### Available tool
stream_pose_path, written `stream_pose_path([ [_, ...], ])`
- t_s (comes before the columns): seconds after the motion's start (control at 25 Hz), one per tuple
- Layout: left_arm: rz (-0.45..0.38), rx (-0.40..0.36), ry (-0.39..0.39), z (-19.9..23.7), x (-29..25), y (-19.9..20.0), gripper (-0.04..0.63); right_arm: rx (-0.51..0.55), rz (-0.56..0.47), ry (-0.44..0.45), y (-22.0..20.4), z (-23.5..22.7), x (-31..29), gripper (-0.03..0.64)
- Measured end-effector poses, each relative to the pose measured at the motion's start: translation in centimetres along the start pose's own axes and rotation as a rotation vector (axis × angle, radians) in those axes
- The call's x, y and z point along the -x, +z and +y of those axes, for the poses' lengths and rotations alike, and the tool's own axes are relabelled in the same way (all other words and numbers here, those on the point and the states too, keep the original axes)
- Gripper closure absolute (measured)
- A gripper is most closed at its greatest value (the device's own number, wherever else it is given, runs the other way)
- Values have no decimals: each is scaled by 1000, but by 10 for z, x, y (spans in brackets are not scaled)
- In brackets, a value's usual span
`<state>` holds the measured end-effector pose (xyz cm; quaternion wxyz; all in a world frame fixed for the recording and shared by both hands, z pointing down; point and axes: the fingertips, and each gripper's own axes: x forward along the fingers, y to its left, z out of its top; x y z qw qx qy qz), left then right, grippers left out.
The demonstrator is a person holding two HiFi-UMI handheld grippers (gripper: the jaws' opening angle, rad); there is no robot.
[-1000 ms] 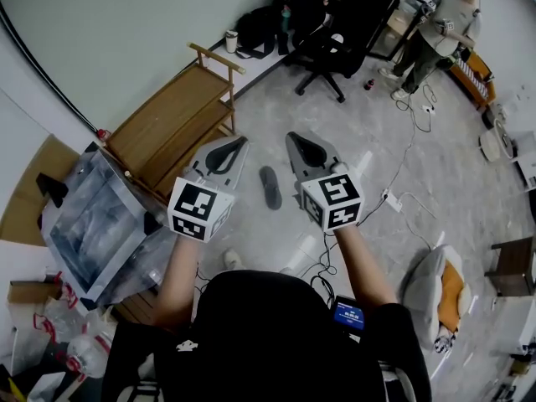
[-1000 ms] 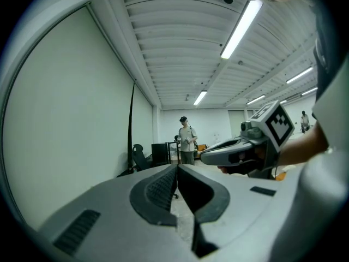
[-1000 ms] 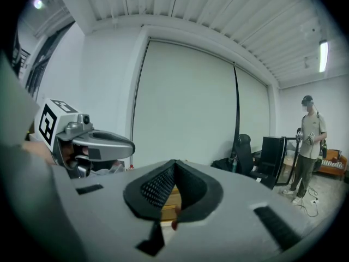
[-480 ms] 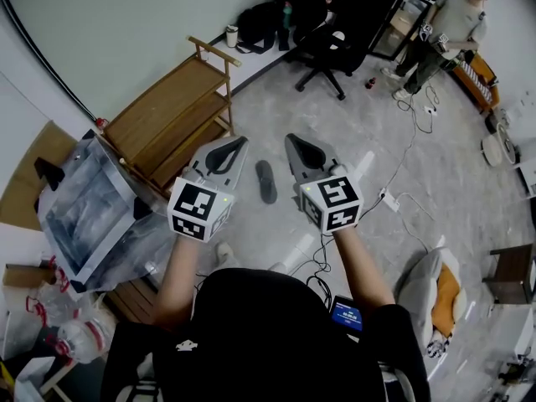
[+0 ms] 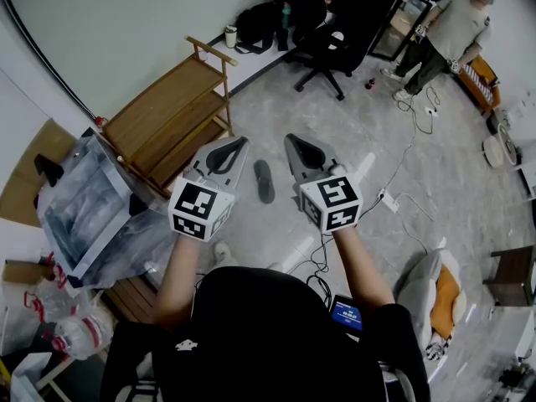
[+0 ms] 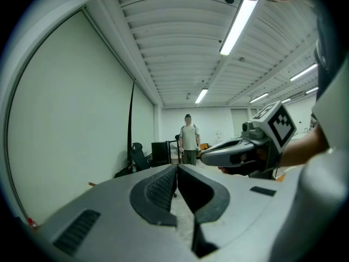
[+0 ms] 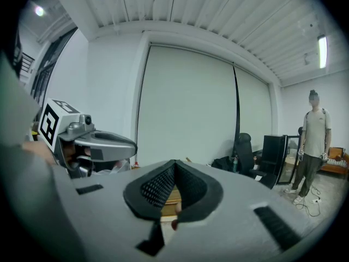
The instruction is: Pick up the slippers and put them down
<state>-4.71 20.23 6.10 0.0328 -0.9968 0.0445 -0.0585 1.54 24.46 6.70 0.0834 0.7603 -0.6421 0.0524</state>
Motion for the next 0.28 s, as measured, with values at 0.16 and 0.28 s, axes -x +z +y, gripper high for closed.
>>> stream_pose_path([
  [0.16,0,-1,3,-2,0,1,589,1,-4,-4,1,-4,4,618],
  [0.28,-1,-2,3,-3,-1,2,589,0,-5,-6,1,-6,7,618],
])
